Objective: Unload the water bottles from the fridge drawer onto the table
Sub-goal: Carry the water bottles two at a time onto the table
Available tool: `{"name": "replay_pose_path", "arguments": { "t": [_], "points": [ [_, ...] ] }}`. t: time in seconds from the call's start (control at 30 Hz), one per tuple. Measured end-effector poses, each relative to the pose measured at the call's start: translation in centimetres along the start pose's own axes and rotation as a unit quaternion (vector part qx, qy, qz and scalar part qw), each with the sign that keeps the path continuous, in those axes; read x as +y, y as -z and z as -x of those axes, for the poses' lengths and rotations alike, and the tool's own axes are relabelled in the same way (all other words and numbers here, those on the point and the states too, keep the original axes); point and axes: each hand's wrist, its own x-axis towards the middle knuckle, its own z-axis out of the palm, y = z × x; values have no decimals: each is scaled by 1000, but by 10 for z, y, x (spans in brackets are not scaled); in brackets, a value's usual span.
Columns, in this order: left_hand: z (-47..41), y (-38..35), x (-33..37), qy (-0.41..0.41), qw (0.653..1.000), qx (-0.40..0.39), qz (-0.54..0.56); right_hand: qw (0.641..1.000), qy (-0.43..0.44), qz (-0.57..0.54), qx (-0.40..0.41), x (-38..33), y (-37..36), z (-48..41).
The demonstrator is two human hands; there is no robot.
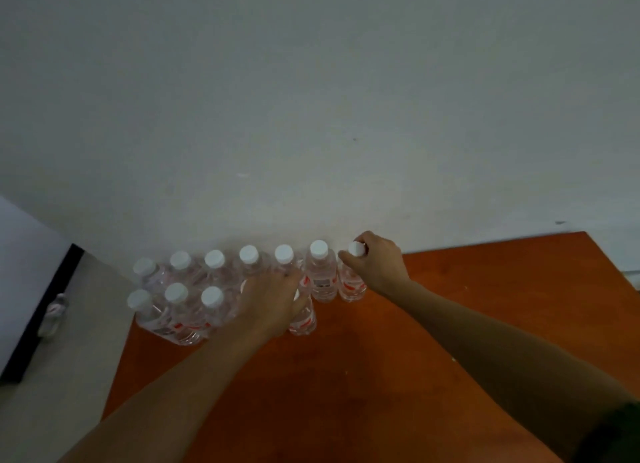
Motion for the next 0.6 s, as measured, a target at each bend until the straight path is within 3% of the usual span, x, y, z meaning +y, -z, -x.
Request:
{"name": "replay_pose_path", "arguments": {
  "t": [0.37,0.5,0.6],
  "points": [
    [15,12,-2,0,999,41,26,997,-62,-37,-35,-4,24,37],
    [50,29,16,-83,996,27,26,995,-101,-6,-5,0,39,94],
    [80,35,37,-120,988,-9,99,992,-125,17,-4,6,48,151]
  ]
}}
